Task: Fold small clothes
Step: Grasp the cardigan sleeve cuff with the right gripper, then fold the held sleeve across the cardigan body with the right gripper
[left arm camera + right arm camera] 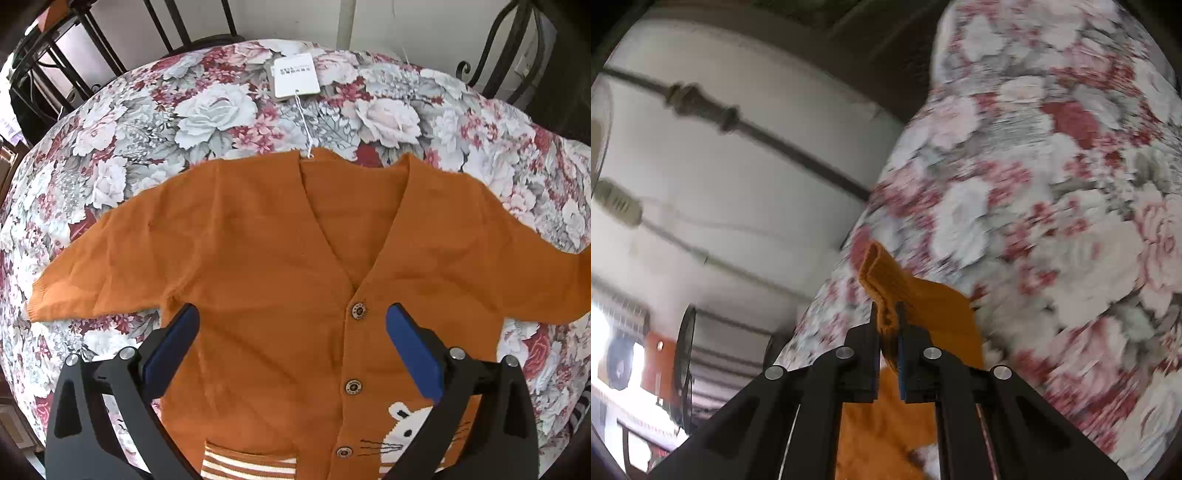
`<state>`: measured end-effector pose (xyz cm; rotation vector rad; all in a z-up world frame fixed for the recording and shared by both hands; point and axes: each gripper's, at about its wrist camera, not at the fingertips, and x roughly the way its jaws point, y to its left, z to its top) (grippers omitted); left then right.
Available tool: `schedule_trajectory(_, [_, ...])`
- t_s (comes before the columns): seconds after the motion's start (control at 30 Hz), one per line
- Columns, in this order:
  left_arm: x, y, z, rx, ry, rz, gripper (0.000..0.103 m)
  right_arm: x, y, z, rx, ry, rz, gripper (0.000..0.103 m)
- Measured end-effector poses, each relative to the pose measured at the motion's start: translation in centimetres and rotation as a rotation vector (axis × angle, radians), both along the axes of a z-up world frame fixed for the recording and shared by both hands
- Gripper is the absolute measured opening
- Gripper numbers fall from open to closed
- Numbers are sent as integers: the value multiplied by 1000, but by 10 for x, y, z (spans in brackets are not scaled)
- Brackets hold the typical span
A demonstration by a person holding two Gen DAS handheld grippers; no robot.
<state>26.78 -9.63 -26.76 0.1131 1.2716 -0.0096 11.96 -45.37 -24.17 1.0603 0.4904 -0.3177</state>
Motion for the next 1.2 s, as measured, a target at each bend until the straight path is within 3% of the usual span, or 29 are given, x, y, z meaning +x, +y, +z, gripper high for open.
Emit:
schedule_trajectory(0.27, [0, -36, 9, -137, 33, -48, 98, 22, 90, 37, -73, -21, 219, 8])
schedule_trajectory(0.53, [15, -63, 0, -182, 57, -72, 99, 48, 160, 29, -64, 27, 391, 8])
schedule_trajectory(0.93, [23, 14, 38, -129, -74, 30, 99, 86, 237, 36, -60, 6, 529, 8])
schedule_trajectory(1.2, [24, 73, 24, -68, -69, 80, 98, 110, 285, 12, -59, 44, 626, 8])
